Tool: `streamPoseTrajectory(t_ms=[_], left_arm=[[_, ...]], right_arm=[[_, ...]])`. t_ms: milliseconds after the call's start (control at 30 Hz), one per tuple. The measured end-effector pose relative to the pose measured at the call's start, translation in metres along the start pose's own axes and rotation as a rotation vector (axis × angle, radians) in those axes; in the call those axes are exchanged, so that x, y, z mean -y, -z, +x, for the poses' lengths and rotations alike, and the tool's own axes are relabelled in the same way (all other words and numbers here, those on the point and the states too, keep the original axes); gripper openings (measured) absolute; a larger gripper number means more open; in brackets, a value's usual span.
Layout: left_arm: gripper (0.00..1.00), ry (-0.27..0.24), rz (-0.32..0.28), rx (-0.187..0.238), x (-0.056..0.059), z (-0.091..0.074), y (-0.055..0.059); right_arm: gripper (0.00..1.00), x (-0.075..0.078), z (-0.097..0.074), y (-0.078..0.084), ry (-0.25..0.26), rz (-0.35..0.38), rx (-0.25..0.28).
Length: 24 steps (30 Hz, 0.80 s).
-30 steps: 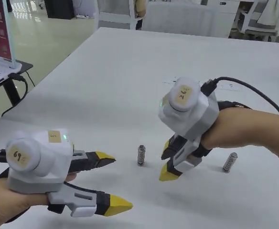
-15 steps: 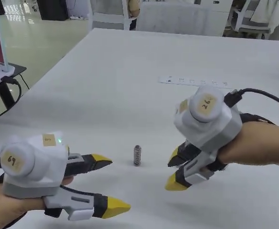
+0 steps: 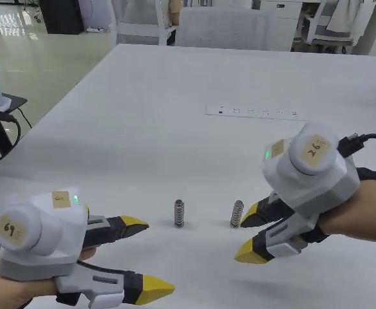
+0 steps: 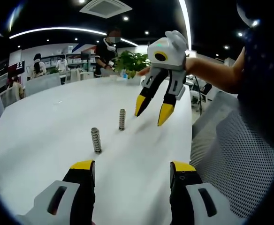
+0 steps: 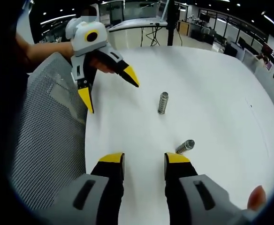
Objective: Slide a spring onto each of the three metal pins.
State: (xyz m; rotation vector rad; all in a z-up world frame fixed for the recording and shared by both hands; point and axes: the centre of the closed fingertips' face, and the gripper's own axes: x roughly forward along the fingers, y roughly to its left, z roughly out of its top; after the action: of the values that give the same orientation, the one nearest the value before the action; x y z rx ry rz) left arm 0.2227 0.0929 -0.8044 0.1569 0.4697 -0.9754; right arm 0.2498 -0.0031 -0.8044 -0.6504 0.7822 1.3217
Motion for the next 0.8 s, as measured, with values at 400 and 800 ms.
streamPoseTrajectory(t_ms=[400, 800], left_arm=[[0.6, -0.005, -0.005, 0.011, -0.001, -0.002, -0.002], [0.61, -0.009, -0.014, 0.016, -0.002, -0.003, -0.001]], right_arm=[[0.36, 0.0, -0.013, 0.013, 0.04, 0.045, 0.055], [0.4, 0.001, -0.027, 0.029, 0.082, 0.117, 0.116]])
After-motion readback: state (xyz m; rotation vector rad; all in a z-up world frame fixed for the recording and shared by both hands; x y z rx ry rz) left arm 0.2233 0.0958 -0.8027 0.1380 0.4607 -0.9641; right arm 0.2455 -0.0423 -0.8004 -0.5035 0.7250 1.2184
